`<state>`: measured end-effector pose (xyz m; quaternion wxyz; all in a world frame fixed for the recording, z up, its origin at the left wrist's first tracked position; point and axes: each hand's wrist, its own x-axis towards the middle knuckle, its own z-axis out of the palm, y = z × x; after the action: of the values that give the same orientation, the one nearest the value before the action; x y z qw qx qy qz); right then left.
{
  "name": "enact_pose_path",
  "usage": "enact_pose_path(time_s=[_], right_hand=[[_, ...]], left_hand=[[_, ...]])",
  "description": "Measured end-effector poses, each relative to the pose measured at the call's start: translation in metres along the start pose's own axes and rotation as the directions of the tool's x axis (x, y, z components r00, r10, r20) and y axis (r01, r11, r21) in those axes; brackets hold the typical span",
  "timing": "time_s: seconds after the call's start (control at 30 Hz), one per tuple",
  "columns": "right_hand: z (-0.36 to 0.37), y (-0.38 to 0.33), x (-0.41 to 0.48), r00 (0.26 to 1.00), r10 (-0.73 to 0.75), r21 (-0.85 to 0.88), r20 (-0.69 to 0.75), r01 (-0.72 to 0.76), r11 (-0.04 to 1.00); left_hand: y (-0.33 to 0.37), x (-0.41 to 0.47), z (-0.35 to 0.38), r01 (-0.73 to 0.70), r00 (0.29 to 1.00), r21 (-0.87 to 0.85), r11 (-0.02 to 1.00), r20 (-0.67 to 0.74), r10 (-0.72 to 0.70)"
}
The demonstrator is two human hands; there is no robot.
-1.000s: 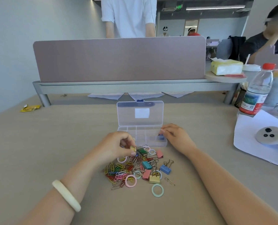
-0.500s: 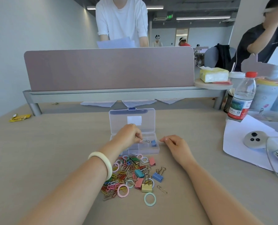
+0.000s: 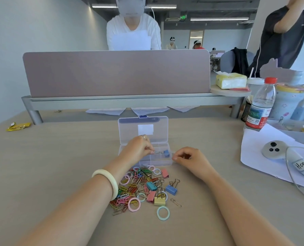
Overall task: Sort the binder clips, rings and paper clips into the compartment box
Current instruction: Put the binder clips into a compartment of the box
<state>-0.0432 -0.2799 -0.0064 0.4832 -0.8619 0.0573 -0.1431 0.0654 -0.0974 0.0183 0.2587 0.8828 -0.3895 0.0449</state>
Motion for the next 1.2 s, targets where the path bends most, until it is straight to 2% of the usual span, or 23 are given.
enact_pose_path(time_s=[0.1, 0.23, 0.53, 0.73, 0.87, 1.0, 1.1, 1.2], right_hand=[[-0.005, -0.003, -0.004, 0.99, 0.006, 0.032, 0.14, -0.011, 0.999], [-0.003, -0.005, -0.006, 0.965, 0.002, -0.03, 0.264, 0.006, 1.0], [-0.001, -0.01, -0.007, 0.936, -0.014, -0.075, 0.352, 0.043, 0.996], [0.003, -0.012, -0.008, 0.939, -0.02, -0.132, 0.343, 0.069, 0.989], [0.004, -0.018, -0.01, 0.928, -0.039, -0.122, 0.37, 0.09, 0.988], [-0.001, -0.017, -0.009, 0.942, -0.041, -0.115, 0.334, 0.084, 0.99], [-0.01, -0.021, -0.009, 0.962, -0.024, -0.046, 0.271, 0.038, 0.998], [-0.015, -0.022, -0.005, 0.988, -0.04, 0.026, 0.15, 0.036, 0.999]], left_hand=[[0.0, -0.002, 0.003, -0.013, 1.0, 0.0, 1.0, -0.018, 0.013], [0.002, -0.001, 0.005, -0.008, 0.999, -0.02, 1.0, -0.045, 0.008], [0.001, -0.002, 0.005, 0.007, 1.0, -0.012, 1.0, -0.021, -0.007], [-0.007, -0.01, 0.012, -0.019, 1.0, 0.081, 0.997, -0.019, 0.021], [-0.006, -0.013, 0.008, 0.056, 0.998, 0.156, 0.986, 0.004, -0.057], [0.0, -0.028, -0.002, 0.083, 0.997, 0.083, 0.993, -0.002, -0.083], [0.011, -0.051, -0.016, 0.075, 0.997, -0.015, 0.997, -0.027, -0.075], [0.021, -0.075, -0.027, 0.091, 0.99, -0.055, 0.994, 0.111, -0.084]])
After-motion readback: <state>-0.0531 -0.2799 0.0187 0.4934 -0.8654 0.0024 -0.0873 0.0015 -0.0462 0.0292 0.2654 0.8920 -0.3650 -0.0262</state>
